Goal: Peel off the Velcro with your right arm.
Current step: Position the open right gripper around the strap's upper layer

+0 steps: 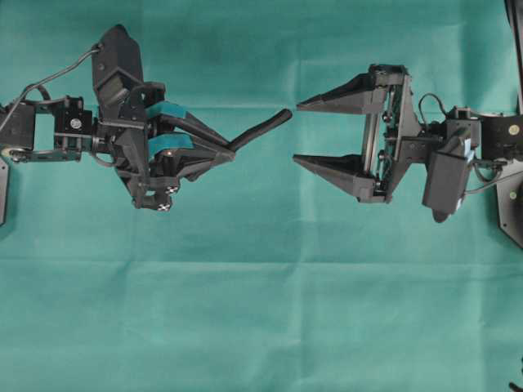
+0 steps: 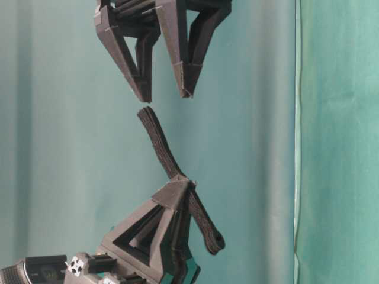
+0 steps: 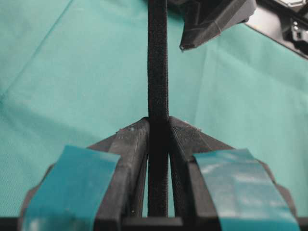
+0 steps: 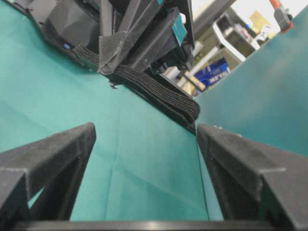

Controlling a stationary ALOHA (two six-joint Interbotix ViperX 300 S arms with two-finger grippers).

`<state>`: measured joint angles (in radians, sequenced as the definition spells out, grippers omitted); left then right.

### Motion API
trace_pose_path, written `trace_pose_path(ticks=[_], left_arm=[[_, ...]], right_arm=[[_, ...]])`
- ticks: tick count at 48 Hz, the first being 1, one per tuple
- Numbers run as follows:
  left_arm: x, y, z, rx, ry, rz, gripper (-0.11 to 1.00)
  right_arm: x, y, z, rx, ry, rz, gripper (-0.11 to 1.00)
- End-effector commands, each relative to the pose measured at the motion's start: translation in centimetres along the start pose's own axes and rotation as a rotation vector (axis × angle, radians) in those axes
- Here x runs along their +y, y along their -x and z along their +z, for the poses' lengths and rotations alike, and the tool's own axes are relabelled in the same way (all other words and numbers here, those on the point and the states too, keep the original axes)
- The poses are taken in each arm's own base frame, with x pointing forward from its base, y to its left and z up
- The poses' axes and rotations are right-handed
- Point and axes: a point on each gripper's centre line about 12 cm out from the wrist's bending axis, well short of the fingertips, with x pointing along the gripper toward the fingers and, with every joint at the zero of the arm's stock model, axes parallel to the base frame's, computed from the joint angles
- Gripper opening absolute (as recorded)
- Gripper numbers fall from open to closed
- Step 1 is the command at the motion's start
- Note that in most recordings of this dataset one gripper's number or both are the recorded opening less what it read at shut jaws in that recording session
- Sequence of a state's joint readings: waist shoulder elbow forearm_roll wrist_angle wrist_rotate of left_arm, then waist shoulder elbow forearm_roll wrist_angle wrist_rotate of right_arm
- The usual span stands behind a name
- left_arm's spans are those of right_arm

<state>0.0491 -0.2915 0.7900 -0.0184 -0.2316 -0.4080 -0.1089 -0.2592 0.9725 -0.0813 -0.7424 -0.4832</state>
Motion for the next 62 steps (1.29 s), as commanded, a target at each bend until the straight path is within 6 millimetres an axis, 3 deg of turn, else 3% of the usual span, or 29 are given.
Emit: trace_pose_path(ticks=[1,62], left_arm=[[-0.4,0.3,0.9,-0.032,0.001,-0.015,0.10],[-0.4,0.4,0.9,-0.039,0.002,-0.017,0.10]], right_arm=[[-0.6,-0.4,0.9,-0.042,0.009,-0.019,0.81],[-0.2,-1.6,0.2,-0.030,0.008,-0.006,0.81]])
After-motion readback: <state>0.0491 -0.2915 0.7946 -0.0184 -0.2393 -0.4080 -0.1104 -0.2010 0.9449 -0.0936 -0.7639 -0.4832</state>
